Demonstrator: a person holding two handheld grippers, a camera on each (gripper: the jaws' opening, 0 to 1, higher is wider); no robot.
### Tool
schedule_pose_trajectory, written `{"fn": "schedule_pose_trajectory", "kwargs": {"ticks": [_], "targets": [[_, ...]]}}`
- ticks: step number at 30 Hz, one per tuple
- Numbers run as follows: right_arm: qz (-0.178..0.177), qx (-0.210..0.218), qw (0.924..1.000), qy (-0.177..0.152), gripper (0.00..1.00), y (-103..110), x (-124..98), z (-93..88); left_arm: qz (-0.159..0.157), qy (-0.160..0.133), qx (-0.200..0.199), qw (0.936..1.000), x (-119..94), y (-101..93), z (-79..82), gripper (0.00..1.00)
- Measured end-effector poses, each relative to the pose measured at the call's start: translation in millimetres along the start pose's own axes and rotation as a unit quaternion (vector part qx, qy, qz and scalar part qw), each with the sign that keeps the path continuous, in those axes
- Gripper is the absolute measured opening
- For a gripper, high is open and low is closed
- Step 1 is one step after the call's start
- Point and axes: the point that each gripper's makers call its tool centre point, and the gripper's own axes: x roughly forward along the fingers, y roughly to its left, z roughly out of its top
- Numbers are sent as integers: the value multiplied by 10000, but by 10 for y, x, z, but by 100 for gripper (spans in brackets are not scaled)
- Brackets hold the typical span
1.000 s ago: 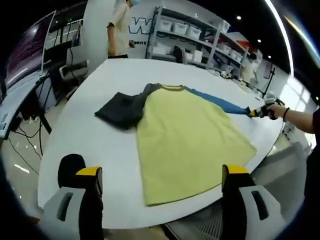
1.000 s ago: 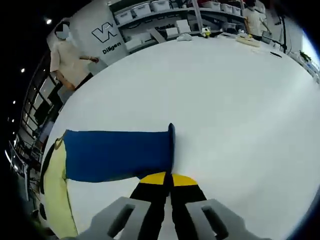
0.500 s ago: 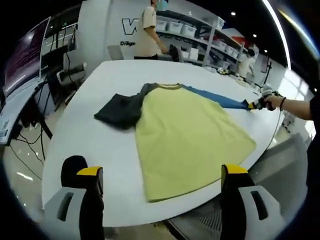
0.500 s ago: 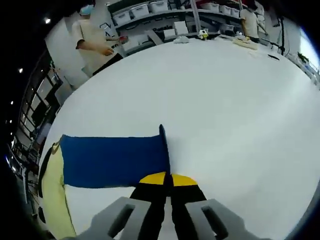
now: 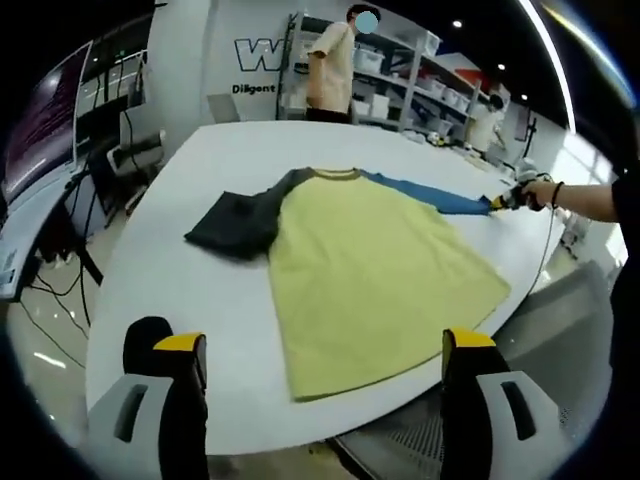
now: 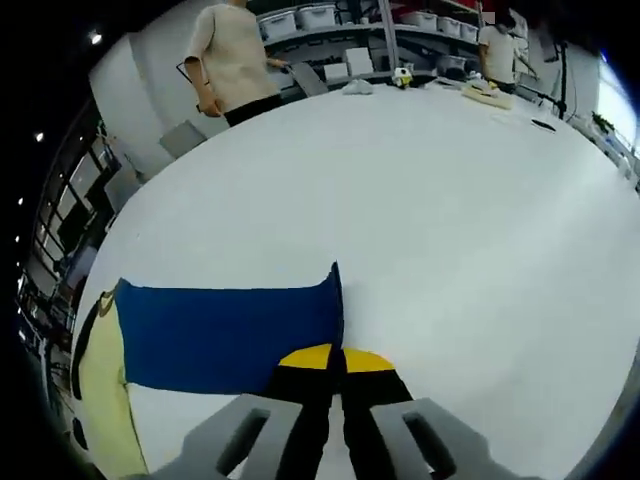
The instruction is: Fold the garment on the visible template until the final outline fits inside the template.
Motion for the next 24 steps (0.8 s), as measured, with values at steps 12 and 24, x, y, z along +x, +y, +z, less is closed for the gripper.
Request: {"fn": "schedule_pose_trajectory", "kwargs": {"ticks": [12,24], "targets": [[-194,144,9997,36,0,-95,-22,14,-61,0,-8,10000,-22,-32,-14,93],[53,410,9991,-136,24,-31,-19,67,-105,39,-45,9999,12,-73,-46,92]]}}
